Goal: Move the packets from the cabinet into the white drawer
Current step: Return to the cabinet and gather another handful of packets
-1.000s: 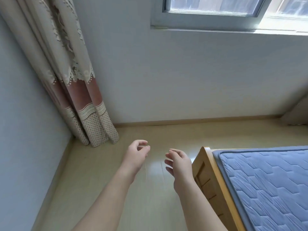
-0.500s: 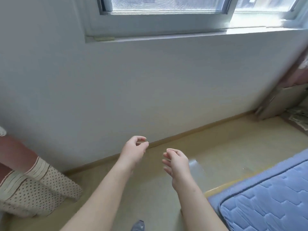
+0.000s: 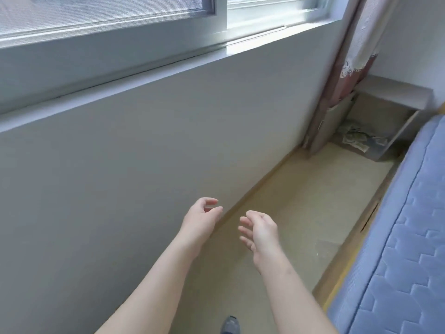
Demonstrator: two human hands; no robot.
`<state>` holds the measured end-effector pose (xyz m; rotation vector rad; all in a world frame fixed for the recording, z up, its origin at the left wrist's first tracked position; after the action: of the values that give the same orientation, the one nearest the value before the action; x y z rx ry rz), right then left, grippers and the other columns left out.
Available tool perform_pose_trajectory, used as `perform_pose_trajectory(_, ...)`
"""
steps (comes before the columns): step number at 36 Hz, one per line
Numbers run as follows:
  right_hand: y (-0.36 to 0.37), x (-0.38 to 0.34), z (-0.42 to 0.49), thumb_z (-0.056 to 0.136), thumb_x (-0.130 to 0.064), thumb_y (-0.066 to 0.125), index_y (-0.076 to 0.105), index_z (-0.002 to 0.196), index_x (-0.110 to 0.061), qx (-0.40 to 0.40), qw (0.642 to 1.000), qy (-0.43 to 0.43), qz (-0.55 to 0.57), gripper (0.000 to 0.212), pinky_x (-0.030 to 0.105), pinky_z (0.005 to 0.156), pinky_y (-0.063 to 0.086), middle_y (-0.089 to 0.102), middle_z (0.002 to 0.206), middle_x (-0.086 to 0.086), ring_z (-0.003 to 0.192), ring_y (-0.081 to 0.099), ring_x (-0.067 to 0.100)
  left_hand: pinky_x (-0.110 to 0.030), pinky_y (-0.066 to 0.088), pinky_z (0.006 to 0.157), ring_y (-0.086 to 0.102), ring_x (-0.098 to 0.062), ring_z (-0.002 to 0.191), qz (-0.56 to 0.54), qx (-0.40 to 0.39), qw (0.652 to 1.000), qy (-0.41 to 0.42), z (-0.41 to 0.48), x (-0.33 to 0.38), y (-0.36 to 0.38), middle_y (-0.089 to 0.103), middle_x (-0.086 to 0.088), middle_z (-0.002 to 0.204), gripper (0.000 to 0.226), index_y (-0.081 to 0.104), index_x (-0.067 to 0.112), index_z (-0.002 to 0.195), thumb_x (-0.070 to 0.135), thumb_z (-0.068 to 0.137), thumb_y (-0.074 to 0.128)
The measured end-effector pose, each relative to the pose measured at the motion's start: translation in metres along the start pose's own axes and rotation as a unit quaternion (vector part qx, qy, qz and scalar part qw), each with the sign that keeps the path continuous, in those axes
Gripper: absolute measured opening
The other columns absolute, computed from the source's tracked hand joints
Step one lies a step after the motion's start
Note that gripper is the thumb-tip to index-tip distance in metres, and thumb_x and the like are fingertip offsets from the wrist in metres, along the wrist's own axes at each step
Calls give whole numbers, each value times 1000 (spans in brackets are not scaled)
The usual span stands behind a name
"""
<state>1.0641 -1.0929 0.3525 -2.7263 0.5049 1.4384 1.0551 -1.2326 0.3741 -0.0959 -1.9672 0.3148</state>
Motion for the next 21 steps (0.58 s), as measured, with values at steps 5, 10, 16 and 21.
perform_pose_trajectory(5,-7,-73,77,94,-17,49,55,87,-20,34,999,-19,17,9,28,67,44,60,86,-1,76,58,15,-29,45,81,61,-14,98,9,-36,999,23,89,63,45,61,4,108,16,55,29,107,24,92,52)
perform_pose_trajectory(10,-22,-120,148,94,-17,49,54,86,-21,74,997,-9,34,11,28,67,44,60,87,-1,76,57,16,-29,45,81,61,-14,99,20,-77,996,28,170,105,91,62,7,104,15,56,30,106,26,92,53)
perform_pose_trajectory(16,-36,-175,249,94,-16,48,55,86,-20,125,990,-9,62,11,28,68,44,60,88,0,79,57,17,-29,46,84,61,-13,98,40,-136,989,45,278,153,156,62,8,101,16,57,28,108,24,92,53)
perform_pose_trajectory(21,-36,-237,329,95,-18,48,55,86,-21,141,987,4,73,11,29,71,46,61,91,0,83,58,19,-29,45,86,60,-13,101,71,-173,980,68,360,206,203,62,8,106,15,57,30,106,25,91,54)
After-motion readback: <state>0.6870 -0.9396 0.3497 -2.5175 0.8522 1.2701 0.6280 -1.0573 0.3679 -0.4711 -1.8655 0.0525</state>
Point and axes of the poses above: each hand's wrist, its own z-axis towards the middle knuckle, its own y-axis out of the palm, x = y × z, the point moved 4 cm from there along z, towards the middle knuckle
